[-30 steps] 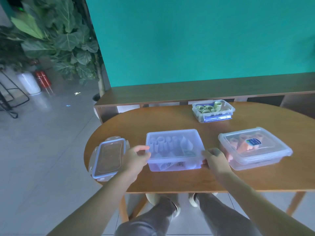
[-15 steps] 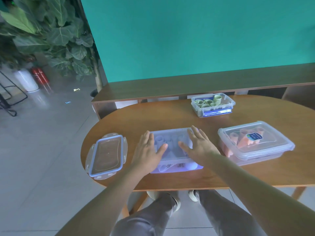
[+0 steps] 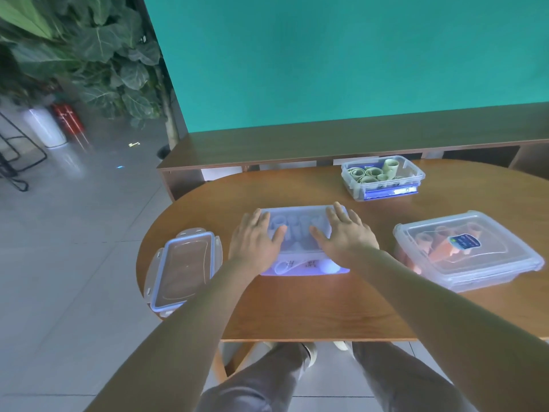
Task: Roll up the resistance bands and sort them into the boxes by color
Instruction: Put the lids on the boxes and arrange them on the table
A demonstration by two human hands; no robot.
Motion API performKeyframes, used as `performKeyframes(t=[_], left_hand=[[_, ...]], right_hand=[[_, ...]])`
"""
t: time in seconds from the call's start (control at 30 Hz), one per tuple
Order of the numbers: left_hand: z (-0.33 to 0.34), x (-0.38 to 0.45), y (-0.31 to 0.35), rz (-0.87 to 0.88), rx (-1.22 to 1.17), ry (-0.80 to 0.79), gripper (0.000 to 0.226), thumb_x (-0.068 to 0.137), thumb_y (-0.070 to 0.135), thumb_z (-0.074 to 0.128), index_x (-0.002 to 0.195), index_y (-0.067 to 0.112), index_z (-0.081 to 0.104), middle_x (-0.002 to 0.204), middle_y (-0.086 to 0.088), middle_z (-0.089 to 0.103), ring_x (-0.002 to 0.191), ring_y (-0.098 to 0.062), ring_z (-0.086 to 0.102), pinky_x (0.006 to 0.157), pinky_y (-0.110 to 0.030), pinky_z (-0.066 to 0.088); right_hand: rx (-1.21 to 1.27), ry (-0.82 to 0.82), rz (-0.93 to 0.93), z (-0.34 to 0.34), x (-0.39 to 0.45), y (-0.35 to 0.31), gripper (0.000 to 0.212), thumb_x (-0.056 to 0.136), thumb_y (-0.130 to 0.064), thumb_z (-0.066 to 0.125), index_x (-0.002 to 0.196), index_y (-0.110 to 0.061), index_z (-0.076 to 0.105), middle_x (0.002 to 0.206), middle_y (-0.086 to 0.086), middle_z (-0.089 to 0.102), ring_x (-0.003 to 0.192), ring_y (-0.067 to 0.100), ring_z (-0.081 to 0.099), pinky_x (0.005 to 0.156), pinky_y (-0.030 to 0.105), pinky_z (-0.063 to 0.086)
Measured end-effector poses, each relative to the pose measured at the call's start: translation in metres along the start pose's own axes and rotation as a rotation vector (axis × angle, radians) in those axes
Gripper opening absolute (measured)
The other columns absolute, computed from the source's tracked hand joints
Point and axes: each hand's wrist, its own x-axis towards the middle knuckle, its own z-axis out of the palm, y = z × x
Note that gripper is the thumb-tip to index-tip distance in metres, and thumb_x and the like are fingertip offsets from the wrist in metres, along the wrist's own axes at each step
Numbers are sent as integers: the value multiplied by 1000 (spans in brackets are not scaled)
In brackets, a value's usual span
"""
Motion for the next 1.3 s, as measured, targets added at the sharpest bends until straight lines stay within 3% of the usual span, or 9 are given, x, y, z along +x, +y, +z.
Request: performKeyframes(t=[0.13,0.4,0.7,0.83,0.93,1.0,1.1,1.2,1.3], left_hand=[[4,32,-4,1,-5,33,59,106,53,27,149,15,40,164,-1,27,146,-25,27,113,-40,30],[18,104,-18,-67,-54,44,63,104,58,25,157,24,29,168,5,15,149,-24,27,115,-42,31],[22,156,-24,-90,-64,68,58,104,51,27,157,26,30,168,7,17,148,-25,28,115,-42,30],[19,158,-22,-75,3,62,57,105,51,27,153,23,38,166,4,23,144,-29,33,112,-44,33],[18,150,-25,11,64,226,53,105,48,33,139,14,55,157,-7,41,136,-34,43,107,-46,37],[19,141,-31,77,53,356,54,103,49,35,132,13,62,149,-10,51,131,-35,50,103,-49,40],[20,129,-36,120,20,493,53,100,49,37,124,14,67,142,-9,58,123,-35,54,100,-50,41],[13,120,-39,144,-11,541,46,100,46,41,125,16,66,140,-5,58,124,-32,54,101,-49,40],[8,113,-42,185,-70,549,41,101,42,44,129,19,63,137,0,61,123,-27,55,101,-45,39]], right_hand=[[32,19,2,4,36,-1,78,97,-71,21,159,-23,16,169,-7,0,154,25,9,119,45,24],[56,54,-6,10,113,-1,78,96,-72,22,159,-26,18,169,-10,3,149,28,22,113,44,35],[28,60,-46,8,167,1,78,96,-72,20,158,-24,21,169,-7,7,149,29,22,115,46,32],[247,235,-42,7,158,9,63,101,-61,33,148,-21,44,159,-1,36,145,26,30,116,45,30],[636,527,164,4,140,22,36,101,-45,47,112,-13,58,117,6,57,112,30,53,91,38,41],[903,600,435,-7,138,35,32,101,-43,50,106,-11,54,108,5,58,103,30,56,81,31,37],[1144,511,803,-19,142,58,54,98,-50,55,127,-4,52,117,10,62,92,27,60,72,28,41],[1292,406,882,-15,146,67,58,94,-56,59,123,-6,56,108,8,70,59,15,62,49,24,43],[1453,440,922,-8,151,64,50,90,-53,68,111,-9,57,87,1,65,61,16,66,64,27,58]])
